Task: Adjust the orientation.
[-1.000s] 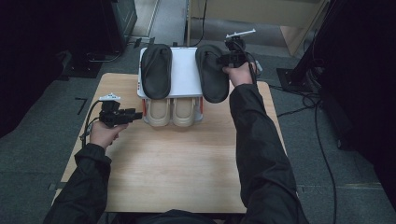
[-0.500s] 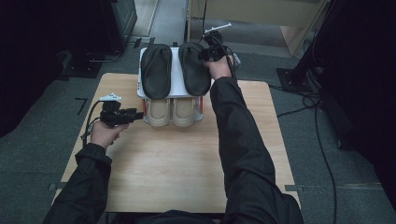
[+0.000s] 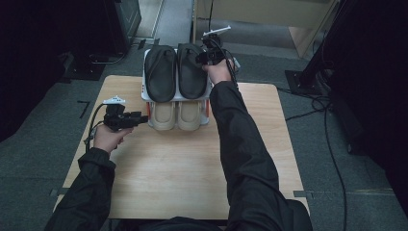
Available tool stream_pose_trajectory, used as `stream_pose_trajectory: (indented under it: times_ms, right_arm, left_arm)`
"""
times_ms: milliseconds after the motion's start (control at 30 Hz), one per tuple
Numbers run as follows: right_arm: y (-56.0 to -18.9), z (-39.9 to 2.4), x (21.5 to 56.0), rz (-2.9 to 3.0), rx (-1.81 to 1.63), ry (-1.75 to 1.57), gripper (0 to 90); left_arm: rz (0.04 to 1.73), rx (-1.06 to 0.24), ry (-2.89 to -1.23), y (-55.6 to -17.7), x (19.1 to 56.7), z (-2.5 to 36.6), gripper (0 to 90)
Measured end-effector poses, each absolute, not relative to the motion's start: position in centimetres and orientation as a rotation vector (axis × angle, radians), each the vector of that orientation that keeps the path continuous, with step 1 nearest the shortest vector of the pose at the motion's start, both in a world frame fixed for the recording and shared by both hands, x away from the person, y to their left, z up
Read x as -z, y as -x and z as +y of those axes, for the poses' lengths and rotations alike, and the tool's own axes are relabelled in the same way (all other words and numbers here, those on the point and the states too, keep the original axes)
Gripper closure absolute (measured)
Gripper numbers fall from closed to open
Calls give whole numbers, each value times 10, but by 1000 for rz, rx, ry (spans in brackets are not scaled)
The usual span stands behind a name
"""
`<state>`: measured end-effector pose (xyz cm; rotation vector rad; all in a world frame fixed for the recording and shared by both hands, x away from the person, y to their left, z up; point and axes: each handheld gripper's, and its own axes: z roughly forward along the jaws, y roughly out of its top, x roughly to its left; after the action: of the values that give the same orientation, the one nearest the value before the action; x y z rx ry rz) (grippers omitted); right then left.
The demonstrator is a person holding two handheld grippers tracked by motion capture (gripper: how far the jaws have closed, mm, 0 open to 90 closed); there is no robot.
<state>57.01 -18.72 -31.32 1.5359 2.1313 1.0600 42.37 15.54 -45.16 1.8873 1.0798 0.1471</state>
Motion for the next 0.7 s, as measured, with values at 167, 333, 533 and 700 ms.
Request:
stream_pose_trajectory:
  times_ms: [167,333,533,700]
  right_arm:
    - [-563,-193,308,2140,-1077,-1487,586]
    - [-552,-200,294,2159,-1097,-1438,623]
    - [-536,-215,284,2144,-1152,-1377,771]
    - [-529,-225,295,2165,-1079,-1352,777]
  left_arm:
    - [1085,-150,-1887,-424,451,157,500]
    - [1081,-151,-1899,-424,452,155,500]
    - [1079,-155,-1903,-424,452,155,499]
    - [1081,-161,-1904,-424,452,157,498]
